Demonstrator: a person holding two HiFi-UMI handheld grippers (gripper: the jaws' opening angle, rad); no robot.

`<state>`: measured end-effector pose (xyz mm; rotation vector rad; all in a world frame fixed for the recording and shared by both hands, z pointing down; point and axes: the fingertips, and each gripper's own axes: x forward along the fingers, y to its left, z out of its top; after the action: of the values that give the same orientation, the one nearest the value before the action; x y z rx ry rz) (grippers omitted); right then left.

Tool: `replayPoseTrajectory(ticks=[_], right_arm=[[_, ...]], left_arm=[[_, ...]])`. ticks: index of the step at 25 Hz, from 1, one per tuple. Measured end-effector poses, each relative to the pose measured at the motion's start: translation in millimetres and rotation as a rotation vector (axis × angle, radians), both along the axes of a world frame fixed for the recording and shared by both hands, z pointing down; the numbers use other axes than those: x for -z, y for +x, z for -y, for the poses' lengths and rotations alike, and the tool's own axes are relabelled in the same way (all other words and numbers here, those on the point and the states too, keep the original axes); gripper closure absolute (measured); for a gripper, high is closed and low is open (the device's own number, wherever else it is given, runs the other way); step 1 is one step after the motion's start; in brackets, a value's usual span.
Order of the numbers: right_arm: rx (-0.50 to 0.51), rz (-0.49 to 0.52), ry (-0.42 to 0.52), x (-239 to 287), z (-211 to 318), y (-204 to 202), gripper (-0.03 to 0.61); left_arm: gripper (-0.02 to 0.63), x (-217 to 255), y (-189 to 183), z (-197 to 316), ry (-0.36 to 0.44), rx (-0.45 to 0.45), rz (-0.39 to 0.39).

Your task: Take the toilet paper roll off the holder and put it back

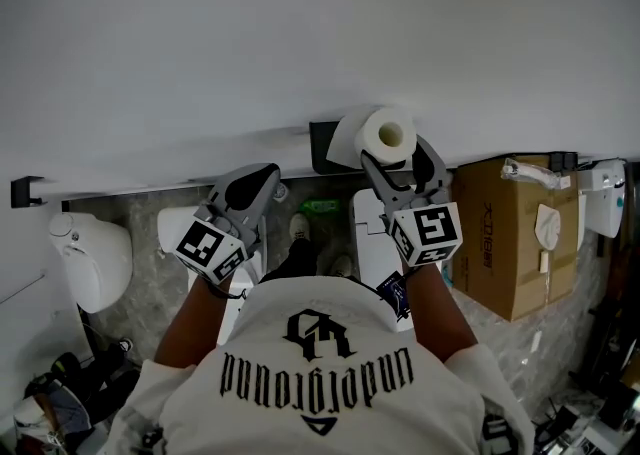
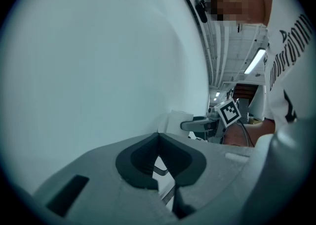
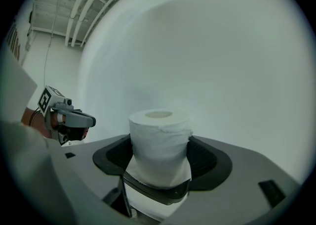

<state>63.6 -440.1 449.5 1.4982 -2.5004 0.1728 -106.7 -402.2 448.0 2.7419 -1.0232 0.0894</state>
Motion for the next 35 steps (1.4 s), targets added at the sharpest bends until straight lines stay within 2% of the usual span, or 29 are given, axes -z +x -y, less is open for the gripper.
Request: replayPoseTrajectory(ticks=[7, 15, 35], right_arm=[[0.022, 0.029, -0.009, 0.9, -1.1, -2.8, 0.244], [0.019, 0.016, -0.004, 8.9, -11.2, 5.1, 0.242], [0.040, 0.014, 0.071, 45.9, -97.2, 43.4, 0.243]], left_arm=[[0.600, 1.3, 0.8, -3.4, 0.004, -0.001, -0.015], [0.600, 11.0, 6.9, -18.1, 0.023, 0.010, -0.016], [0.600, 47.8, 47.0, -97.5, 0.131, 0.003, -0.021]])
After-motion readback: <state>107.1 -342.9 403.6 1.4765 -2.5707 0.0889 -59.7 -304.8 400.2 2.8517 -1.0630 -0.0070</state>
